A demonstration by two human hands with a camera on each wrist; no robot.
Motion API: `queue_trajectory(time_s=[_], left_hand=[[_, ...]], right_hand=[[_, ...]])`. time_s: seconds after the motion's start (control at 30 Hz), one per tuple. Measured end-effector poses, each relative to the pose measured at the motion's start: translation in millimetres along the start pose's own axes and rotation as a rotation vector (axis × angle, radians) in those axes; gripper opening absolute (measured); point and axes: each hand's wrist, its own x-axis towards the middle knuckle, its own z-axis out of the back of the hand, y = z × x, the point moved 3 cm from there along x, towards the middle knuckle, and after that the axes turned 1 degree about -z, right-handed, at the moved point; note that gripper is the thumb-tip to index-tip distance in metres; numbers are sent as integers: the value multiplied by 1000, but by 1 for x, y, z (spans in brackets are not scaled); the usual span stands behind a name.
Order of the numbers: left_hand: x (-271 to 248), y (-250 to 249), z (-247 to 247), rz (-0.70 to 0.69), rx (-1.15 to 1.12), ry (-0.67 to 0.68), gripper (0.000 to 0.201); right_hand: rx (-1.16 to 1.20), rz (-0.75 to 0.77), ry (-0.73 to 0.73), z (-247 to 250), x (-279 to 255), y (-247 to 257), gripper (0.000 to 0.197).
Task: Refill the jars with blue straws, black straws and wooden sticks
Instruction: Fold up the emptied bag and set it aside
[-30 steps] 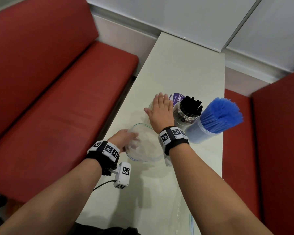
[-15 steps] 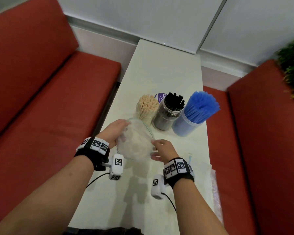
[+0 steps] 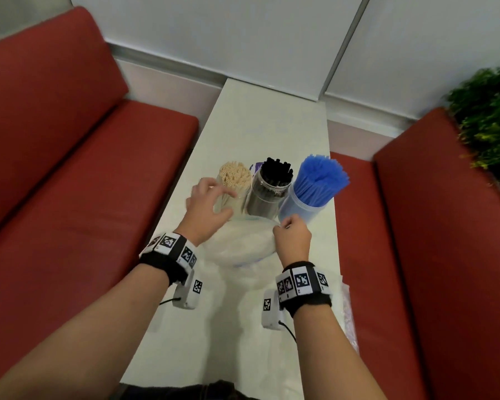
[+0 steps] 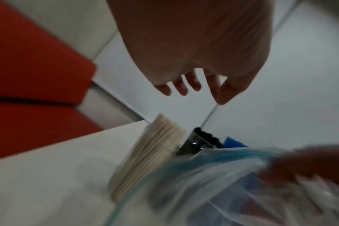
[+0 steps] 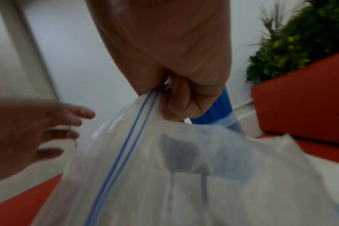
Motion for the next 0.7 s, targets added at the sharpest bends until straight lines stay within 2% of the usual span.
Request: queue_trajectory(time_s=[0.03,0.07,0.13,0.17,0.2,0.27,0.3,0.33,0.37,0.4,0.43,0.47,0.5,0.53,0.57,0.6,0.63,0.7], left_hand=[[-1,-16,-5,-52,-85,79,11],[-3,-32,-14,-50,-152,242,11],[-11,-55,-34,68,-287,588,28],[-15,-62,-44,117,-425,662,38],[-18,-67,-50,131,-598,671,45],[-20,-71,-55,102,-810,594,45],[-20,-71,-54,113,-818,516,40],[-19,-69,-51,149,-787,413,34],[-18,-66,-47,198,-757,308,29],[-16,-63,-43,235,-752,228,28],[-14,-61,-41,256,-779,172,28],[-12,-60,-39,271,-824,122,28],[-10,-61,-36,294,-874,62,30],[-8,-61,-34,324,-911,3,30],[-7,-62,-34,349,-927,-36,31],[-5,-62,-34,361,-934,-35,31],[-3,-63,-35,359,-942,2,31],[-1,-65,-37,344,-973,104,30]], right_hand=[[-7,10,12,4,-1,6,16],[7,19,39,7,-2,13,14],[143,5,136,10,-3,25,9],[247,-20,214,14,-4,30,9],[358,-38,323,18,-6,34,13],[528,35,525,32,-5,41,17],[548,127,529,43,-2,42,15],[500,225,443,54,2,42,11],[383,299,292,64,7,39,9],[195,332,109,73,13,33,11],[-24,321,-42,81,16,26,22],[-153,260,-95,87,19,18,39],[-150,173,-33,88,24,10,56],[-9,93,88,87,27,5,66],[199,26,216,85,26,1,66],[381,3,319,81,23,-1,56],[509,41,342,78,23,-3,41],[595,165,207,78,20,1,17]])
